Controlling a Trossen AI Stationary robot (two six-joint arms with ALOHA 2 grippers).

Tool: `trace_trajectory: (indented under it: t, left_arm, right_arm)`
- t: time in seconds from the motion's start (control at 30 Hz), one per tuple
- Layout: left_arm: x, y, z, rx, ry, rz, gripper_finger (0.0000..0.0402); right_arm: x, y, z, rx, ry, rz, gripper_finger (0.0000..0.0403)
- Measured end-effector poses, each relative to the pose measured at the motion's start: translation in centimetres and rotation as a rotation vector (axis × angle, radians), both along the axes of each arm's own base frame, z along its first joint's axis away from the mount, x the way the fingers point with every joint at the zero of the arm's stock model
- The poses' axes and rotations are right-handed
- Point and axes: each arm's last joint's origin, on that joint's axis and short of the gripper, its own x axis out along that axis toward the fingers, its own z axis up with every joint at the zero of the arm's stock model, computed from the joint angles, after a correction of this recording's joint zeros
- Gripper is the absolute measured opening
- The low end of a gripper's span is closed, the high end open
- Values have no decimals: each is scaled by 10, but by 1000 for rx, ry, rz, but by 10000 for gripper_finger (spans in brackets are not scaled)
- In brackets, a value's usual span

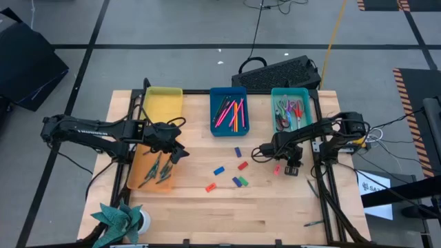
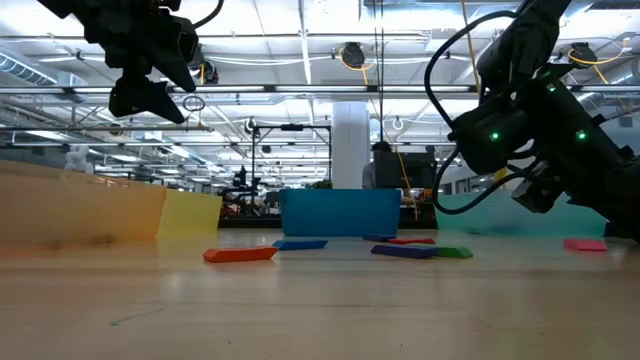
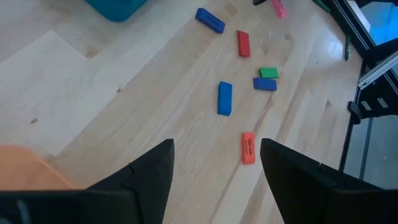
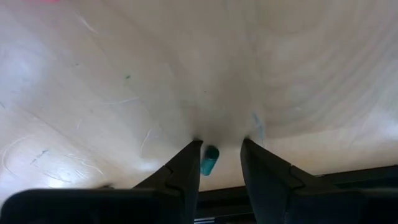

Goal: Sort crayons/erasers/pens/pencils in bins
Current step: Put the top green crayon into the orange bin

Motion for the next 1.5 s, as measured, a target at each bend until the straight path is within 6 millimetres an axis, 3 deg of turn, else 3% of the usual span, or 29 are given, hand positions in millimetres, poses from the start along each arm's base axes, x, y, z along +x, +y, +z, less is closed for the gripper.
trace_trajectory:
  t: [0.33, 0.73, 1.0, 1.17, 1.3, 1.5]
  left_arm:
    - [0, 0, 0, -1, 0, 1, 241]
    - [0, 0, 0, 2, 0, -4, 241]
    - [0, 0, 0, 17, 0, 11, 241]
    - [1, 3, 1, 99, -9, 123, 241]
    - [3, 0, 11, 147, -125, 102, 241]
    - [-3, -1, 43, 244, -402, 41, 241]
  right_arm:
    - [-6, 1, 6, 9, 9, -11, 109]
    - [-25, 3, -8, -8, 70, -146, 108]
    - [-25, 3, -8, -38, 87, -234, 63]
    - [-24, 3, -9, -69, 78, -261, 31]
    - [-24, 3, -9, -70, 76, -265, 19]
    - [-24, 3, -1, -87, 21, -285, 25]
